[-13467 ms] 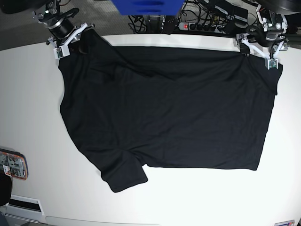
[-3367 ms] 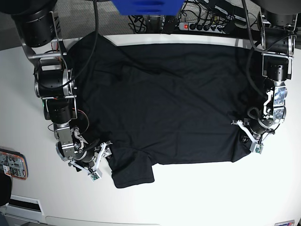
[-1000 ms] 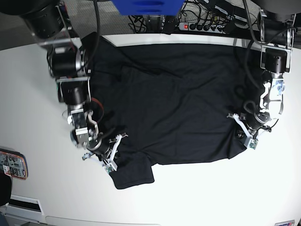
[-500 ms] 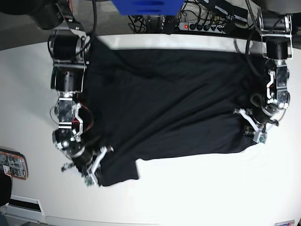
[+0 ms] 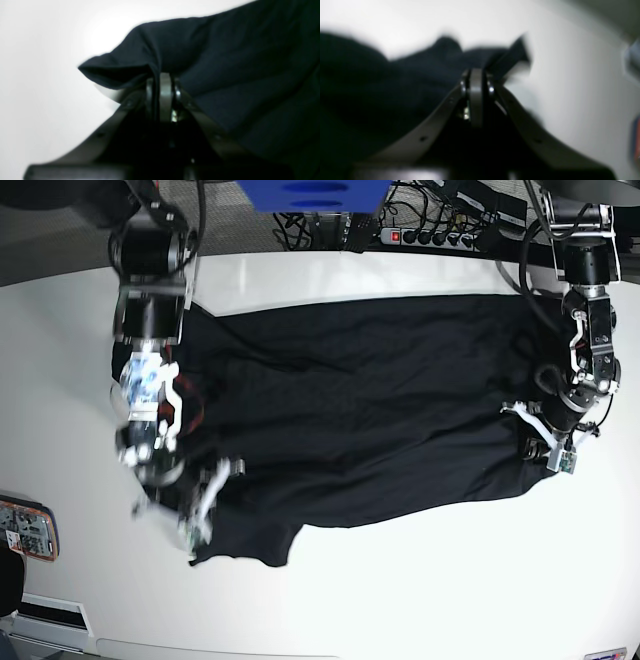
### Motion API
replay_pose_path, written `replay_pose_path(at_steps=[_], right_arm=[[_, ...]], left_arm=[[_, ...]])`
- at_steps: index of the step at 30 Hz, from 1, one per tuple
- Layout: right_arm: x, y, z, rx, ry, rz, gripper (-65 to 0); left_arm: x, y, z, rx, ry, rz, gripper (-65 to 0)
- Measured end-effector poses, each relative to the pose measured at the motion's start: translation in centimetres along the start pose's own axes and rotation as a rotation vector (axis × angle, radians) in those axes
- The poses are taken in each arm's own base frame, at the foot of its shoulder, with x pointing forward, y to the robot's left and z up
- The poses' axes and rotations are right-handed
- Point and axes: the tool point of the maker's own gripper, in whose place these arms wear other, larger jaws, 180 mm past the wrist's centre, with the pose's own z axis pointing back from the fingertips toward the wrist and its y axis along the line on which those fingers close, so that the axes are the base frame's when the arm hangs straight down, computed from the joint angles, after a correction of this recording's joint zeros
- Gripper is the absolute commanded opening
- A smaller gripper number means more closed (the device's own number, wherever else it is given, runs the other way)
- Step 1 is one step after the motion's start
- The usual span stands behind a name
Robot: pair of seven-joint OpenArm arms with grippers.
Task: Fold the T-shirt properly
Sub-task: 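Lift the hem with both grippers and fold it over toward the collar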
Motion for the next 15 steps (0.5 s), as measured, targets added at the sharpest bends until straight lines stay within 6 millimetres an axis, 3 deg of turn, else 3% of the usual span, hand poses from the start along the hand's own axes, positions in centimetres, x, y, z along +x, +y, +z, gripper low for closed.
replay_pose_path(at_steps=[2, 3, 5, 7, 8, 10, 12, 13, 15], right_arm=[[-3.7, 1.5, 0.6, 0.03, 0.094, 0.007, -65.0], [-3.9, 1.5, 0.9, 0.025, 0.101, 0.014, -65.0], [-1.0, 0.4, 1.3, -0.006, 0.028, 0.036, -65.0], [4.1, -1.3, 2.0, -0.053, -0.114, 0.044, -65.0], [5.3, -1.7, 2.6, -0.066, -0.152, 0.04, -65.0], [4.1, -2.1, 3.0, -0.077, -0.126, 0.012, -65.0], [0.0, -2.0, 3.3, -0.089, 0.009, 0.015, -65.0], [-0.7, -1.9, 3.5, -0.086, 0.031, 0.018, -65.0], [0.6, -2.5, 4.1, -0.106, -0.009, 0.031, -65.0]], left_arm=[[0.6, -0.4, 0.4, -0.003, -0.012, -0.019, -65.0], [1.3, -0.7, 0.6, -0.009, -0.036, -0.028, -65.0], [2.2, -1.5, 1.1, -0.028, -0.067, -0.05, -65.0], [2.6, -1.6, 1.9, -0.021, -0.084, -0.058, -65.0], [2.7, -1.6, 2.4, -0.017, -0.093, -0.064, -65.0], [2.6, -1.0, 3.3, 0.007, -0.096, -0.065, -65.0], [2.9, -0.7, 3.9, 0.031, -0.119, -0.045, -65.0], [3.2, -0.7, 4.3, 0.042, -0.135, -0.037, -65.0], [3.9, -0.9, 4.8, 0.043, -0.171, -0.019, -65.0]])
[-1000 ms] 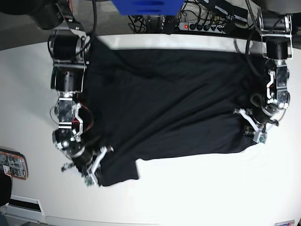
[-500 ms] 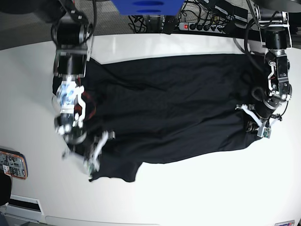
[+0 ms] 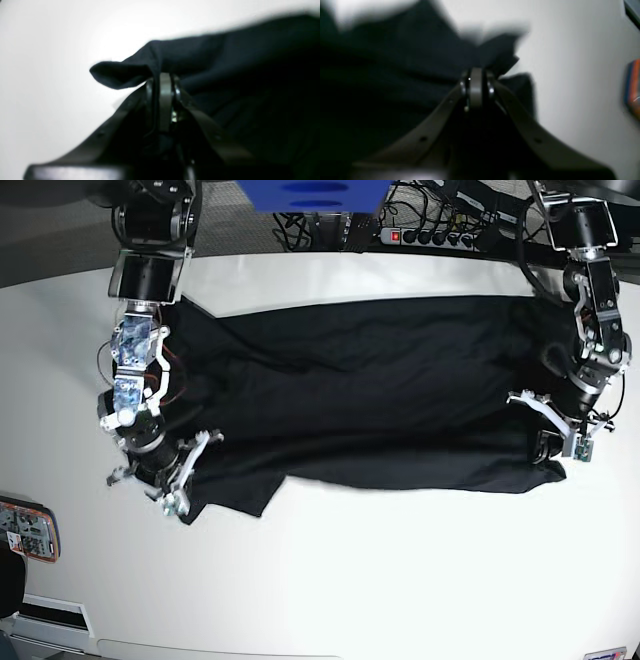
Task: Fold the T-shirt properly
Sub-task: 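Lift the hem with both grippers and fold it over toward the collar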
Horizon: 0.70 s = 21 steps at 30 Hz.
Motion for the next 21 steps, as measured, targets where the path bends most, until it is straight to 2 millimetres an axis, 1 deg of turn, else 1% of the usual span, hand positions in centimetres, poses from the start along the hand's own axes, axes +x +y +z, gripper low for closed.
replay_pose_path(at_steps=[2, 3, 4, 5, 7, 8, 9, 10, 12, 13, 14, 15, 16, 17, 18, 19, 20, 21], right_arm=[[3.7, -1.2, 0.5, -0.031, -0.107, 0.004, -65.0], [5.1, -1.4, 0.9, -0.041, -0.15, 0.011, -65.0], [5.5, -1.2, 1.4, -0.041, -0.172, 0.011, -65.0], [5.1, -1.0, 1.6, -0.039, -0.163, 0.012, -65.0], [1.9, 0.0, 1.8, -0.025, -0.06, 0.021, -65.0], [0.7, 0.3, 2.1, -0.02, -0.024, 0.023, -65.0], [0.4, 0.4, 2.4, -0.024, -0.023, 0.025, -65.0], [1.0, -0.1, 2.7, -0.033, -0.041, 0.023, -65.0], [3.6, -2.2, 3.4, -0.087, -0.122, 0.014, -65.0], [4.6, -3.2, 4.1, -0.12, -0.163, 0.006, -65.0], [4.7, -3.5, 4.5, -0.132, -0.182, 0.0, -65.0], [3.9, -3.5, 4.7, -0.132, -0.17, -0.002, -65.0], [2.3, -3.1, 4.7, -0.126, -0.118, -0.003, -65.0], [0.2, -2.2, 4.7, -0.108, -0.054, -0.001, -65.0], [-1.1, -1.5, 4.7, -0.092, -0.02, -0.005, -65.0], [-1.5, -1.3, 4.8, -0.088, -0.013, -0.007, -65.0], [-1.2, -1.4, 4.8, -0.088, -0.018, -0.005, -65.0], [-0.5, -1.7, 4.8, -0.096, -0.041, -0.003, -65.0]], left_arm=[[0.3, 0.1, 0.0, 0.012, -0.009, 0.004, -65.0], [0.4, 0.0, 0.2, 0.014, -0.012, -0.001, -65.0], [0.5, 0.0, 0.6, 0.017, -0.015, -0.006, -65.0], [0.4, 0.0, 0.9, 0.018, -0.013, -0.009, -65.0], [0.3, -0.4, 1.2, 0.014, -0.01, -0.014, -65.0], [0.5, -0.6, 1.3, 0.014, -0.017, -0.01, -65.0], [0.6, -1.0, 1.4, 0.01, -0.026, -0.005, -65.0], [0.7, -1.2, 1.4, 0.005, -0.029, -0.006, -65.0], [1.1, -1.7, 1.5, -0.005, -0.042, -0.011, -65.0], [1.3, -1.7, 1.7, -0.002, -0.049, -0.012, -65.0], [1.3, -1.4, 2.0, 0.01, -0.052, -0.009, -65.0], [1.2, -1.2, 2.2, 0.018, -0.056, 0.001, -65.0], [1.0, -1.1, 2.3, 0.025, -0.052, 0.005, -65.0], [0.9, -1.1, 2.3, 0.03, -0.052, 0.014, -65.0], [0.8, -1.3, 2.3, 0.032, -0.056, 0.027, -65.0], [0.7, -1.3, 2.3, 0.035, -0.058, 0.036, -65.0], [0.7, -1.4, 2.3, 0.034, -0.058, 0.041, -65.0], [0.6, -1.5, 2.3, 0.034, -0.057, 0.041, -65.0]])
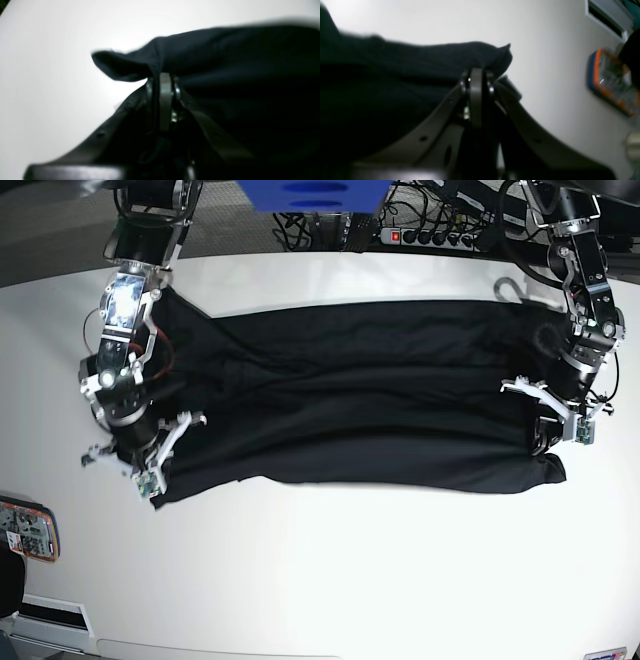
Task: Fold the T-shirt properly
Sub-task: 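Lift the hem with both grippers and fold it over toward the collar, then lower the folded hem onto the shirt near the collar with both grippers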
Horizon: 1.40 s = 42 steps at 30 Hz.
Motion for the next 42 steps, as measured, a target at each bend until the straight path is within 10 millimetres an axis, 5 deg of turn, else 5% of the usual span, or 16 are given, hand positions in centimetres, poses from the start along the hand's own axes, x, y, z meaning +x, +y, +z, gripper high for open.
replay_pose_path(at_steps=[3, 9, 15, 20, 24, 29, 36, 42], right_arm=[[1.3, -0.3, 0.3, -0.012, -0.056, -0.007, -65.0], [-3.0, 0.4, 1.2, 0.003, 0.053, -0.017, -65.0], [-1.5, -2.2, 2.5, -0.072, -0.003, -0.026, -65.0], [-5.7, -1.7, 3.8, -0.07, 0.106, -0.034, -65.0], [-5.3, -2.0, 3.8, -0.075, 0.076, -0.047, -65.0], [-7.9, -1.1, 4.8, -0.062, 0.151, -0.042, -65.0], [-9.1, -0.6, 5.4, -0.052, 0.171, -0.043, -65.0], [-13.5, 2.2, 8.2, 0.042, 0.303, 0.004, -65.0]], left_arm=[[-1.1, 0.1, 0.6, 0.001, 0.029, 0.001, -65.0], [-1.9, -0.7, 1.7, -0.012, 0.048, -0.007, -65.0], [-2.1, -2.0, 3.1, -0.033, 0.055, -0.018, -65.0], [-3.4, -3.2, 3.9, -0.042, 0.075, 0.016, -65.0], [-4.7, -3.6, 4.6, -0.043, 0.108, 0.029, -65.0], [-6.2, -4.2, 5.5, -0.041, 0.144, 0.058, -65.0], [-6.9, -4.7, 5.9, -0.039, 0.159, 0.079, -65.0], [-6.8, -3.8, 6.2, -0.012, 0.153, 0.084, -65.0]])
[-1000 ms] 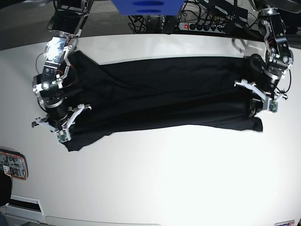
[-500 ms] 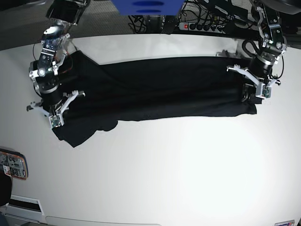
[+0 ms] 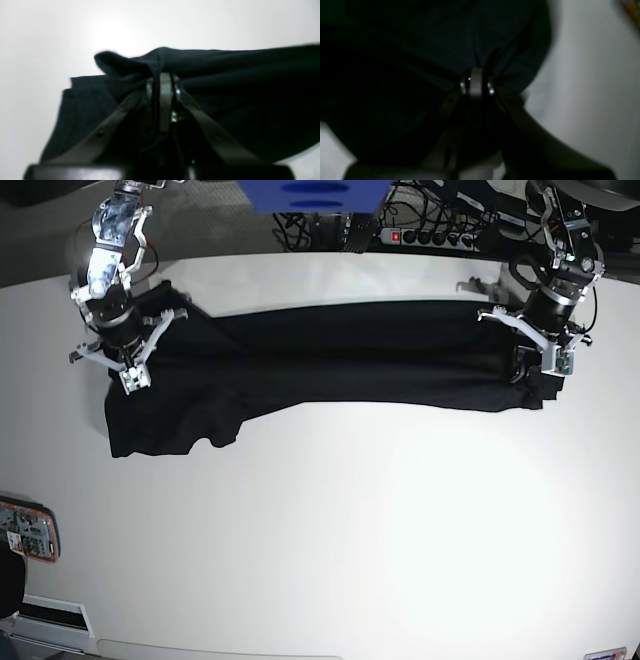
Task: Fold the T-shirt properly
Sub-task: 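Lower the folded hem onto the shirt near the collar with both grippers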
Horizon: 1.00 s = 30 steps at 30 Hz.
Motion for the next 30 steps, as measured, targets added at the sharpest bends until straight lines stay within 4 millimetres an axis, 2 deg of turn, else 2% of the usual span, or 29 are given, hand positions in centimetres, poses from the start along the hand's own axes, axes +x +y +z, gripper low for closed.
replay_pose_path(at_steps=[3, 4, 8, 12, 16, 17, 21, 26, 27, 30], right_arm=[[2.5, -0.7, 0.2, -0.02, -0.085, -0.002, -65.0], [2.7, -0.8, 0.2, -0.023, -0.094, -0.003, -65.0], [1.2, -0.3, 0.3, -0.011, -0.04, 0.001, -65.0], [1.4, -0.4, 0.5, -0.018, -0.056, 0.0, -65.0], [-1.8, 1.0, 1.2, 0.019, 0.031, 0.007, -65.0], [-2.0, 1.1, 1.1, 0.022, 0.038, 0.005, -65.0], [-0.5, 0.7, 0.8, 0.014, -0.013, 0.003, -65.0], [-1.2, 1.1, 0.9, 0.025, 0.01, 0.005, -64.7], [-1.1, 1.0, 0.9, 0.025, 0.006, 0.004, -61.8], [-1.0, 1.2, 0.9, 0.064, 0.004, 0.059, -55.2]], left_arm=[[-0.1, 0.7, 0.3, 0.034, -0.007, 0.025, -65.0], [-0.1, 0.8, 0.4, 0.039, -0.009, 0.03, -65.0], [-1.1, 0.5, 1.0, 0.033, 0.014, 0.032, -65.0], [-3.0, -0.1, 1.8, 0.025, 0.07, 0.039, -65.0], [-3.4, 0.1, 2.1, 0.026, 0.081, 0.037, -65.0], [-3.9, 0.2, 2.2, 0.027, 0.089, 0.045, -65.0], [-7.8, 0.6, 2.2, 0.036, 0.184, 0.1, -65.0], [-8.7, 1.2, 2.0, 0.033, 0.209, 0.091, -65.0], [-8.6, 1.3, 1.9, 0.029, 0.214, 0.067, -64.9], [-9.0, 1.5, 1.9, 0.04, 0.236, 0.005, -50.5]])
